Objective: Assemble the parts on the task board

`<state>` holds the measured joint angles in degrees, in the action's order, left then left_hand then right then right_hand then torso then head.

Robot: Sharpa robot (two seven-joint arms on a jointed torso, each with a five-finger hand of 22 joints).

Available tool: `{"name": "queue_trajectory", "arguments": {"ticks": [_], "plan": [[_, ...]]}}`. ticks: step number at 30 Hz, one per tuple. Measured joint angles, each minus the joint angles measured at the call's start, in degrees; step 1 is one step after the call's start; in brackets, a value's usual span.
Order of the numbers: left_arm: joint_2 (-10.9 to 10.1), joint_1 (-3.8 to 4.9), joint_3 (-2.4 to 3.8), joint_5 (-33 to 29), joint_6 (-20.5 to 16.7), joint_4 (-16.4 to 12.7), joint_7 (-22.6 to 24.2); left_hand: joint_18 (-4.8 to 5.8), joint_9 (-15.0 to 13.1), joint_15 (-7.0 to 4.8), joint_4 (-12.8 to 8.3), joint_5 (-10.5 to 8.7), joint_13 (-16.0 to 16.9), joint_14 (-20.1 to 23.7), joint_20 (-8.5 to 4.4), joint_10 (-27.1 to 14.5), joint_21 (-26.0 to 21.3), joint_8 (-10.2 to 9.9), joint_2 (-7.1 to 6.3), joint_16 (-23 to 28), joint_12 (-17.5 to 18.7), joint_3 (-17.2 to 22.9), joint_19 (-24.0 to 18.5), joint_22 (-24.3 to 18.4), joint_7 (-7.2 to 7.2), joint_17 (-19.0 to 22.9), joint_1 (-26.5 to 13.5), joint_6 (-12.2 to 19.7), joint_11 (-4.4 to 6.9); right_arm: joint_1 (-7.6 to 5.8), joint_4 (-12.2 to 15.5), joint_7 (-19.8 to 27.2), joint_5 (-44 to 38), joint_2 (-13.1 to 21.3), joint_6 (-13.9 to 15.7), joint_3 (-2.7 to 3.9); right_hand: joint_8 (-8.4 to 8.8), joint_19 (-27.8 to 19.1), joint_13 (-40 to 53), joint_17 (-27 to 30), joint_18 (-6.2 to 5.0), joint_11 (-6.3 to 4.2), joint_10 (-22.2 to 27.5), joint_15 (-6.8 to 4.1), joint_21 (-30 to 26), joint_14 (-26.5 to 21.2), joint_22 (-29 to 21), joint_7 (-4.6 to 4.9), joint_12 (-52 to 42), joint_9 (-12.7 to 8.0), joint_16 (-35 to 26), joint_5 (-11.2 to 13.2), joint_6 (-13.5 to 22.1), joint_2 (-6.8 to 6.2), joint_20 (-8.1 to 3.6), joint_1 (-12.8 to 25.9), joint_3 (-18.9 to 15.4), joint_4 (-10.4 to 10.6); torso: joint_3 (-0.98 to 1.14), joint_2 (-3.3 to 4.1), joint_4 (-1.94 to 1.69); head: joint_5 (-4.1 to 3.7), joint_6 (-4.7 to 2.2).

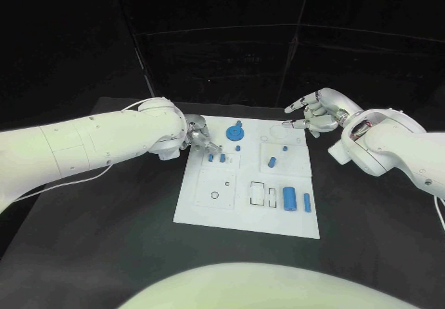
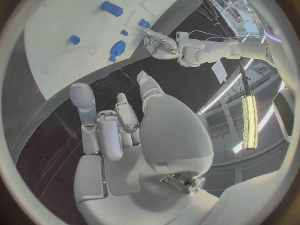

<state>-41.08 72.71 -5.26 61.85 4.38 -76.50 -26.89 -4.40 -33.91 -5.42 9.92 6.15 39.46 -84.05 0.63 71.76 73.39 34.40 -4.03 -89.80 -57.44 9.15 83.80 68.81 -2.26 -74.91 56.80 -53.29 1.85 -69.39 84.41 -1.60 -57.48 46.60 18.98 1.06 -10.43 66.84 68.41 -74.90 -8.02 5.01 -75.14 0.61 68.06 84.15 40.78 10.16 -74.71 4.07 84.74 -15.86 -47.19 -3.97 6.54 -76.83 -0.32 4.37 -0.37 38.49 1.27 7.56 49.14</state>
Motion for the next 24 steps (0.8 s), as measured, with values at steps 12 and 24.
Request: {"name": "queue_trajectory", "arguments": {"ticks": [12,24], "plan": [[0.6,0.36,0.01,-7.3,-12.9,0.8,17.6,-4.92,6.4,4.13,-5.0,0.95,-11.1,4.8,3.56,-16.7,-29.2,-7.2,1.83,16.6,12.9,-0.5,-15.2,-30.9,-5.26,10.2,16.4,7.7,-4.90,0.00,-0.3,0.0,0.0,-0.1,0.0,-0.02,0.00,0.0,0.0,0.0,0.00,0.00,0.0,0.00,0.0,0.0,0.0,0.00,0.0,0.0,0.0,0.0,0.0,0.00,0.00,0.0,0.0,0.0,0.07,0.01,0.00,-0.48,-0.58],[6.1,0.00,-1.14,-3.7,-16.2,4.6,29.5,-5.78,15.7,6.09,-11.0,0.33,-22.9,3.8,5.60,-21.0,-28.3,-13.8,-1.90,14.7,25.1,7.2,-14.0,-29.5,-6.77,11.3,23.1,5.6,-6.90,0.01,-0.4,0.0,0.0,-0.4,-0.2,-0.02,0.00,0.0,0.0,0.0,0.00,0.00,0.0,0.00,0.0,0.0,0.0,0.00,0.0,0.0,0.0,-0.3,0.0,0.23,0.00,-0.2,0.0,0.0,0.07,0.07,0.12,-0.60,-1.18]]}}
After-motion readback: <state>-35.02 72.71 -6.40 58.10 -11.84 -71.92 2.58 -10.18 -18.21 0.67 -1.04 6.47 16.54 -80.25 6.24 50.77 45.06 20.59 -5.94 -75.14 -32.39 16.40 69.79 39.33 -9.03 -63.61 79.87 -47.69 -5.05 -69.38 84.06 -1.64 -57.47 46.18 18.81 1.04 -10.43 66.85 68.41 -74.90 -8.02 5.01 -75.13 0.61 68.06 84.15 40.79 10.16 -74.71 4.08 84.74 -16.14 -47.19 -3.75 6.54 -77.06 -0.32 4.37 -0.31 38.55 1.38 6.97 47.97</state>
